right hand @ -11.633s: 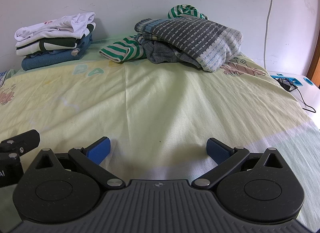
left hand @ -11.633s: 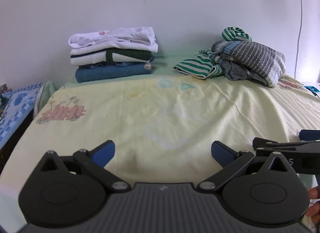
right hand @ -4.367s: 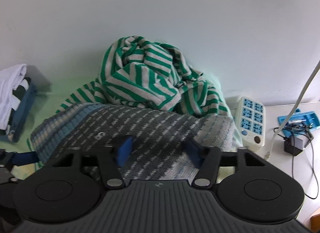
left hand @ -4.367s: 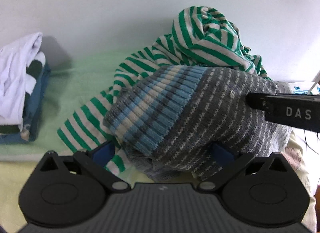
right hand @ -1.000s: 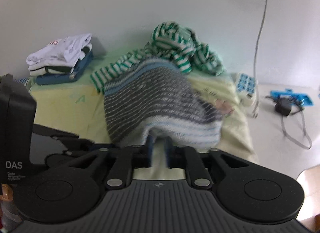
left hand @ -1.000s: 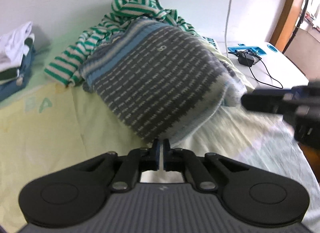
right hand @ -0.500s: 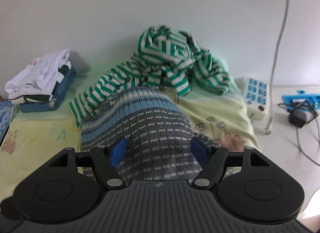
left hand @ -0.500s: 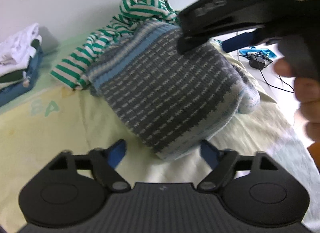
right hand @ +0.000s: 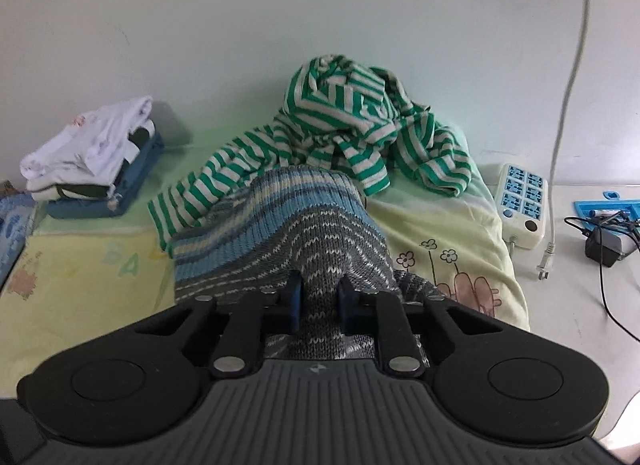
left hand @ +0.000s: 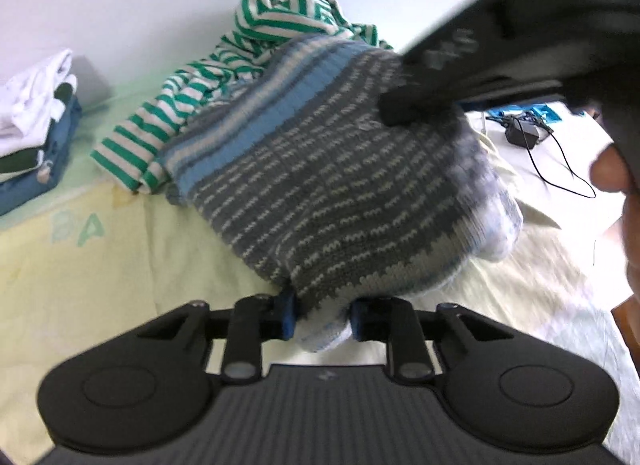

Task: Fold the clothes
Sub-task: 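Lift the grey sweater with both grippers and pull it off the striped garment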

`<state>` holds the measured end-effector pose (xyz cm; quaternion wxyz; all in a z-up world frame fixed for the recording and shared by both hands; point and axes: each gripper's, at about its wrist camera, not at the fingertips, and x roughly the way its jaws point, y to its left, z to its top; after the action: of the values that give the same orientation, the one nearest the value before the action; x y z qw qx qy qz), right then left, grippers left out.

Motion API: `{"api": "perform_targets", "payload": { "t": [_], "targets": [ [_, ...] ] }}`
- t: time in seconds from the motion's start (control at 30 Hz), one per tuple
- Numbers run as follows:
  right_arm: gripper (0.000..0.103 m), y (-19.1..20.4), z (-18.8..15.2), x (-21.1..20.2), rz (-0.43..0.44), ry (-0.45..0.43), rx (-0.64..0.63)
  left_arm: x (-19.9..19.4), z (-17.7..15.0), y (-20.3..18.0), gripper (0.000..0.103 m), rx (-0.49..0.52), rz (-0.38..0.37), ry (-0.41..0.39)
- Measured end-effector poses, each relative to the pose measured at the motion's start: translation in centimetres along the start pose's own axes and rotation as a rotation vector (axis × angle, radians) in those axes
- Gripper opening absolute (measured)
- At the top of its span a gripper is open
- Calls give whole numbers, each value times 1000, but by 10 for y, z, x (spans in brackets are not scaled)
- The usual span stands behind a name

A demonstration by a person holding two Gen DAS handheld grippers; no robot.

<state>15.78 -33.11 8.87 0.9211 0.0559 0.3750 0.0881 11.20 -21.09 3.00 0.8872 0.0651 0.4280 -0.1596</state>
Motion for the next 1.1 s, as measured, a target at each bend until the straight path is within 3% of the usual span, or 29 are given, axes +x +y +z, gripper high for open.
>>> {"api": "perform_targets", "payload": {
  "t": [0.23, 0.5, 0.8, 1.1],
  "targets": [
    [15, 14, -15, -38, 33, -50, 8, -37, -7, 21, 15, -33, 7, -59],
    [14, 53, -36, -76, 20, -62, 8, -74, -23, 51, 15, 23, -36, -77],
    [14, 126, -71, -120, 27, -52, 32, -130, -72, 101, 15, 124, -96, -77],
    [14, 189, -136, -129, 7, 15, -27, -147, -130, 134, 15, 165, -118, -9]
  ]
}}
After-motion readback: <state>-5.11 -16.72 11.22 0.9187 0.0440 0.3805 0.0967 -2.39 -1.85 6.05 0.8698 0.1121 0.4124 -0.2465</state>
